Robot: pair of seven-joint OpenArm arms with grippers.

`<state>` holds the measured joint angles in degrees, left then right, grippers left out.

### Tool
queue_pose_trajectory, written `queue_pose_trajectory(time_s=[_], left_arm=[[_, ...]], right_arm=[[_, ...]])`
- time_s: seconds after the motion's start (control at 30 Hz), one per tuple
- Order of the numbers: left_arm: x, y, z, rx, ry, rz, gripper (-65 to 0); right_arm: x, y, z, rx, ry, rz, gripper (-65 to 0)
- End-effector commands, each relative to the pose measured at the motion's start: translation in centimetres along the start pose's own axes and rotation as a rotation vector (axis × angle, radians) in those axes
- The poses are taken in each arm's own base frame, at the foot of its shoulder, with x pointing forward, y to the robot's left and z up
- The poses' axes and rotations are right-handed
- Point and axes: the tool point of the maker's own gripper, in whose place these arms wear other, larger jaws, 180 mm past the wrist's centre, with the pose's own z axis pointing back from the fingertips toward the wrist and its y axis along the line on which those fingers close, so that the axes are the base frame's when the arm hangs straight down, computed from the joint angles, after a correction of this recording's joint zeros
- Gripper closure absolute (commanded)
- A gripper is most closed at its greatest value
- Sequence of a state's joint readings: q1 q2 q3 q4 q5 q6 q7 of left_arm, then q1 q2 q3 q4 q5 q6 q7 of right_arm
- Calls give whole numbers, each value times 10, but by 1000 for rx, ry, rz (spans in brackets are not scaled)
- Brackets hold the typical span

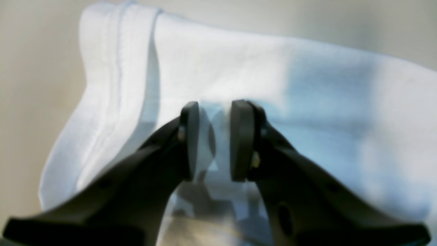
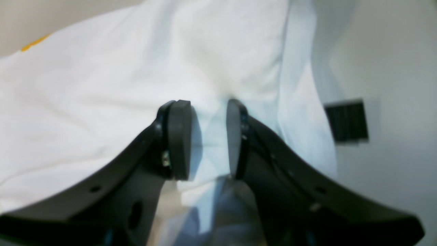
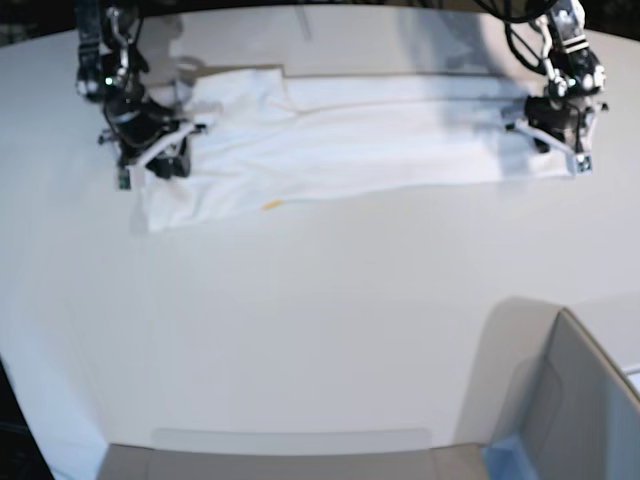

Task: Layout the t-shirt on the table in an organized manner, then fold the t-shirt properly
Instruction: 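Hold the folded strip ends with both grippers and pull them apart to straighten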

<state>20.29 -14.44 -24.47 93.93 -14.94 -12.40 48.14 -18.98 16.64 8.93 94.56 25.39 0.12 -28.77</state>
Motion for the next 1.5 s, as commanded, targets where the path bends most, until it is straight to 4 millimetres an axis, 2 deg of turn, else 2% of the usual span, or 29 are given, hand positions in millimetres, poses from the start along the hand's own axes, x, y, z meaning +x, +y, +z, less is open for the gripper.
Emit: queue_pose_trajectory(time_s=[0.0,0.2,0.43,0.53,0.6,0.73,0.87,1.0,1.1,1.17,1.23,1.47], left_arm=[[-22,8,0,32,103,-19,-170],[14,-1,1,17,21,-8,-170],[79,-10,42,20,-196,-44,-172],[89,-11,51,23,-234,-57,-173],[91,-10,51,26,-235,-58,-174],[90,7,53,64,-240,-31,-177],[96,34,58,121,-251,-32,-233],[95,51,62,154,-230,-99,-239],[89,58,55,161,-198,-101,-239],[73,65,43,166,-146,-82,-239],[68,65,37,155,-137,-72,-239],[64,34,43,-112,-144,-116,-237]], right_arm=[[-10,-13,-1,-45,58,11,-188],[13,-10,-7,-38,8,15,-188],[21,-10,-9,-36,-7,18,-188],[19,-11,-8,-39,-2,15,-188],[18,-13,-8,-43,-1,13,-188],[18,-14,-8,-45,0,13,-188],[18,-14,-8,-45,-1,14,-188],[18,-14,-8,-45,-1,14,-188],[18,-13,-8,-43,1,13,-188],[18,-12,-9,-41,0,12,-188],[19,-11,-9,-39,0,14,-188],[19,-12,-9,-41,0,12,-188]])
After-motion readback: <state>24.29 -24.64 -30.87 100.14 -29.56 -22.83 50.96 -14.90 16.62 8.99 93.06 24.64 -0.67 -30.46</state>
